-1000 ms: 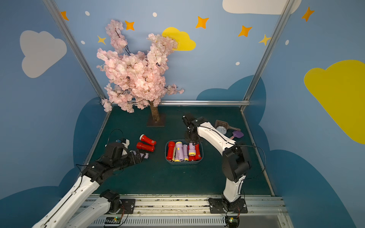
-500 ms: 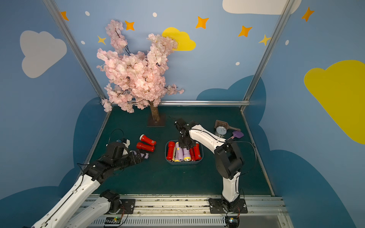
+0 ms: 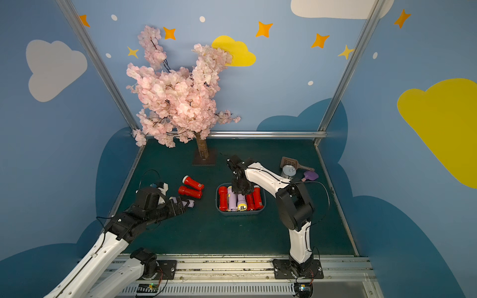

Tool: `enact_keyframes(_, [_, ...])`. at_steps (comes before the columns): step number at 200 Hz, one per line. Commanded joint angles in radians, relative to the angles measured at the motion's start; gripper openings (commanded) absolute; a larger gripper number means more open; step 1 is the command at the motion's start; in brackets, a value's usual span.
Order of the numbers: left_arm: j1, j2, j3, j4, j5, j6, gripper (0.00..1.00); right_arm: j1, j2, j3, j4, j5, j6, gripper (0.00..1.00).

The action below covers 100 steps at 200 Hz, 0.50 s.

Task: Put the flashlights into the storage boxes
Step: Place the flashlight at the storage box.

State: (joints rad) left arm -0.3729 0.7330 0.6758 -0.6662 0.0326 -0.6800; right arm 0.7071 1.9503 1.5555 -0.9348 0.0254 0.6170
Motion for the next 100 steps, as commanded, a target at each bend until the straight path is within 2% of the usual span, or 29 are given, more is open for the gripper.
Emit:
enact_keyframes(1, [0.004,-0.013,-0.010,-0.024,0.001,0.000,0.99,0.020,-0.004,0.025,0.044,-0.044,0.025,0.36])
enact_keyframes(22, [0.004,-0.020,-0.010,-0.031,0.003,0.002,0.99,0.022,0.009,0.032,0.033,-0.050,0.026,0.37])
enact_keyframes(68, [0.003,-0.046,-0.010,-0.041,-0.002,-0.001,0.99,0.035,-0.059,0.028,0.006,0.027,0.010,0.55])
enact_keyframes(100, [0.004,-0.051,-0.008,-0.039,0.003,-0.007,1.00,0.035,-0.116,0.026,-0.019,0.071,-0.005,0.57])
